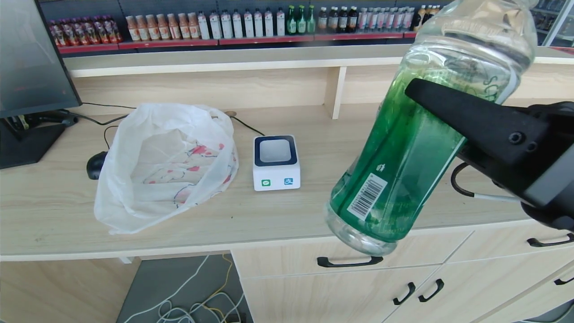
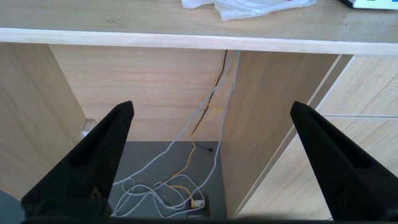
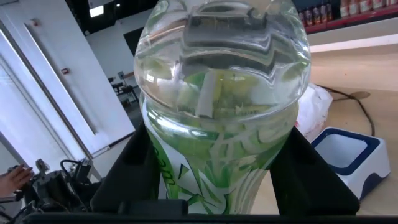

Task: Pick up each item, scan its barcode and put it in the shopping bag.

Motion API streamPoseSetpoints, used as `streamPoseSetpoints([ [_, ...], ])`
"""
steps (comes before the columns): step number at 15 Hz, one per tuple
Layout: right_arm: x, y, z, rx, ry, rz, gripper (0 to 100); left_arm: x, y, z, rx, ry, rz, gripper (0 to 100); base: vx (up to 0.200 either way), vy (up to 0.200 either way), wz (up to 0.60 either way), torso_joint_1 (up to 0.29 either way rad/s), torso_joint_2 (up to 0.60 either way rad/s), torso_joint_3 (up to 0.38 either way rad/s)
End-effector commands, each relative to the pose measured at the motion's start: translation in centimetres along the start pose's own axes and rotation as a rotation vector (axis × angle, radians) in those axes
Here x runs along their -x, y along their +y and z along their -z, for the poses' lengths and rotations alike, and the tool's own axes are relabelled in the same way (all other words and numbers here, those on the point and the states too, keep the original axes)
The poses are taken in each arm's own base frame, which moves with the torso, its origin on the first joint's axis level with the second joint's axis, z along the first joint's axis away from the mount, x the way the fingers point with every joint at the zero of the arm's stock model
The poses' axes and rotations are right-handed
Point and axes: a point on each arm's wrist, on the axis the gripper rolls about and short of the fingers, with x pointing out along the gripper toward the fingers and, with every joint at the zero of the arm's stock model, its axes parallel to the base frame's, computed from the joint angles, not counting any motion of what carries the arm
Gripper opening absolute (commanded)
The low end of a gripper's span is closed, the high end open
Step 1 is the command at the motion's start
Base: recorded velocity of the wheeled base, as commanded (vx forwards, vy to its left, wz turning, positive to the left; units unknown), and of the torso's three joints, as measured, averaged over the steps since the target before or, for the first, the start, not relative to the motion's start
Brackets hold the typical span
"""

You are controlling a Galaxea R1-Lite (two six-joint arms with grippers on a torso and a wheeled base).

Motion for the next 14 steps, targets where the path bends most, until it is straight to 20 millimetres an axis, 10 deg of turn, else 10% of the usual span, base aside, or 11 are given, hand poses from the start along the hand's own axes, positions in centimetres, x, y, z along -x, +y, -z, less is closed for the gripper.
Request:
streamPoseSetpoints([
  [1,-0.04,-0.36,0.21,0.001,0.007,0.013,0,0.00,0.00,0.00,0.001,0.000,0.000,100,0.000,0.000,0.00,0.000,0.00,0.000],
  [14,-0.01,-0.73,0.76,-0.004,0.025,0.026,0,0.00,0.00,0.02,0.001,0.001,0.000,100,0.000,0.000,0.00,0.000,0.00,0.000],
])
